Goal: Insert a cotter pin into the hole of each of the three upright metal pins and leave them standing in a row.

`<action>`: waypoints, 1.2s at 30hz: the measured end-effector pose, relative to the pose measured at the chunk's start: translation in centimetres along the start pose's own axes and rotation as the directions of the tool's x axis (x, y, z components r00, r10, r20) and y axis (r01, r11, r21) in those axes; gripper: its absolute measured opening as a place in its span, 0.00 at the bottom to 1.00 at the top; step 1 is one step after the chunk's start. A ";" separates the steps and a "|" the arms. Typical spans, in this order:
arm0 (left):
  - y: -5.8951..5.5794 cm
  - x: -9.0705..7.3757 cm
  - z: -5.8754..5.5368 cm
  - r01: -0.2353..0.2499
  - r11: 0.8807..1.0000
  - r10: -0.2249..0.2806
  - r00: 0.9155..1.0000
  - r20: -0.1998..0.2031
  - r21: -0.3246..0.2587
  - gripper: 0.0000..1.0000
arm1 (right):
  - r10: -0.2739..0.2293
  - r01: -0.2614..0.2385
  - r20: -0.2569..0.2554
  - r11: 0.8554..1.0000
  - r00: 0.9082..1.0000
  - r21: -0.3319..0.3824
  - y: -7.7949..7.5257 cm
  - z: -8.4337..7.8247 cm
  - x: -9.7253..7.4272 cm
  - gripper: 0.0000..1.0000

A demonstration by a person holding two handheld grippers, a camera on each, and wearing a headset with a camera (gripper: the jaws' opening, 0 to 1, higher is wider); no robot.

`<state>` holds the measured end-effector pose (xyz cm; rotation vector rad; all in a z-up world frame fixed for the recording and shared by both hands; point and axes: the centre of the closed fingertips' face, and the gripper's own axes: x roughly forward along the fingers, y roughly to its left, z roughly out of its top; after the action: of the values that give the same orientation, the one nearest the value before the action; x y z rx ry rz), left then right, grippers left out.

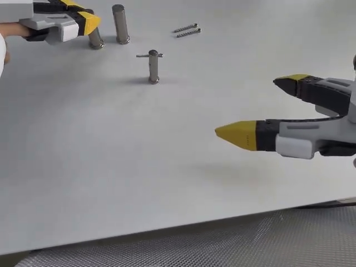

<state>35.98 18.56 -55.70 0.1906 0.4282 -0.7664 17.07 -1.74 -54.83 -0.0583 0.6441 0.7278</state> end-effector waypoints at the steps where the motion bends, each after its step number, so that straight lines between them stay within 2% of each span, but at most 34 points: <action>1: 0.0 0.1 -0.1 0.004 1.000 -0.004 1.000 -0.001 0.001 0.12 | 0.001 -0.001 -0.001 1.000 1.000 0.001 0.0 0.0 0.0 0.90; 8: 0.1 0.3 -0.2 -0.001 1.000 0.001 1.000 -0.003 0.010 0.11 | 0.000 0.000 -0.001 1.000 1.000 0.003 0.1 -0.1 0.0 0.90; 13: 0.7 0.3 -0.1 -0.045 0.999 0.045 0.999 -0.011 -0.022 0.10 | 0.002 -0.002 0.002 1.000 1.000 0.005 0.2 -0.1 0.0 0.90; 17: 0.6 0.1 -0.2 -0.045 0.998 0.044 0.999 -0.030 -0.045 0.10 | -0.001 0.001 0.010 1.000 1.000 0.005 0.2 0.1 -0.2 0.90; 19: 0.3 -0.3 0.0 -0.033 0.999 0.032 0.999 -0.034 -0.027 0.10 | -0.004 0.004 0.018 1.000 1.000 0.007 0.1 0.3 -0.2 0.90; 21: -0.2 -0.8 0.5 -0.007 1.000 0.008 1.000 -0.027 0.017 0.10 | -0.004 0.004 0.025 1.000 1.000 0.007 0.3 0.4 -0.2 0.90; 24: -0.9 -1.9 1.5 0.005 1.000 -0.005 1.000 -0.016 0.017 0.10 | -0.002 0.002 0.022 1.000 1.000 0.009 0.5 0.3 -0.3 0.90; 27: -1.7 -2.9 2.5 0.021 0.999 -0.021 1.000 -0.003 0.042 0.10 | -0.001 0.000 0.032 1.000 0.999 0.005 0.7 0.4 -0.5 0.90; 31: -3.1 -4.5 3.9 0.035 0.997 -0.036 0.999 0.012 0.069 0.10 | -0.003 0.003 0.040 1.000 0.999 0.002 0.7 0.6 -0.7 0.90; 34: -4.3 -5.3 4.5 0.044 0.996 -0.045 0.999 0.022 0.074 0.10 | -0.003 0.003 0.048 1.000 0.999 0.001 0.7 0.8 -0.8 0.90; 36: -5.5 -6.0 5.1 0.059 0.995 -0.063 0.997 0.037 0.078 0.10 | -0.003 0.003 0.051 1.000 0.999 -0.001 0.8 0.8 -0.9 0.90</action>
<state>29.83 16.83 -48.54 0.2351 0.3687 -0.8461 16.49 -1.47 -53.53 -0.0411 0.5951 0.7248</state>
